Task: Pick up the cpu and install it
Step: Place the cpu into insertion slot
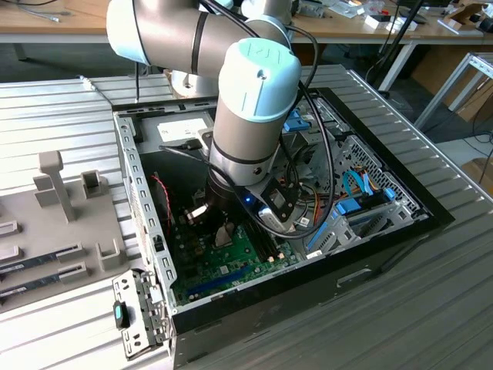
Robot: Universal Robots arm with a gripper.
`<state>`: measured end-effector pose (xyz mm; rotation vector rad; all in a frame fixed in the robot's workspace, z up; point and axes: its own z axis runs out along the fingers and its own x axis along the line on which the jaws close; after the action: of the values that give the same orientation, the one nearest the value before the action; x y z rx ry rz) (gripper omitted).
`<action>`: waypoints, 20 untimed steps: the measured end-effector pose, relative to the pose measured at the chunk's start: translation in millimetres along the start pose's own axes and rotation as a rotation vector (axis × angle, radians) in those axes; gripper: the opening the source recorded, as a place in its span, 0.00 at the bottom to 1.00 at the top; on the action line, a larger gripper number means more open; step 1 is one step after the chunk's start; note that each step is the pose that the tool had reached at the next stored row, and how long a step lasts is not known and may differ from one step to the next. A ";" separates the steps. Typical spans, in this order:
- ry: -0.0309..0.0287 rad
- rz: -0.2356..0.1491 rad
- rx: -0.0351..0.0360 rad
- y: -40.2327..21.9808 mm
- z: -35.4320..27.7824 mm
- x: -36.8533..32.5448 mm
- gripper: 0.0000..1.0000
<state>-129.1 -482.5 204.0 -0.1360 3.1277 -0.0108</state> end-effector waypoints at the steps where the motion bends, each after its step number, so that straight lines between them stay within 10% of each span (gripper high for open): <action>1: 0.0000 0.000 0.0000 -0.1 0.2 -0.5 0.46; 20: -0.0001 0.000 -0.0018 -0.1 0.9 -0.8 0.38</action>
<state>-128.3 -482.5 203.1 -0.1361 3.1277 -0.0080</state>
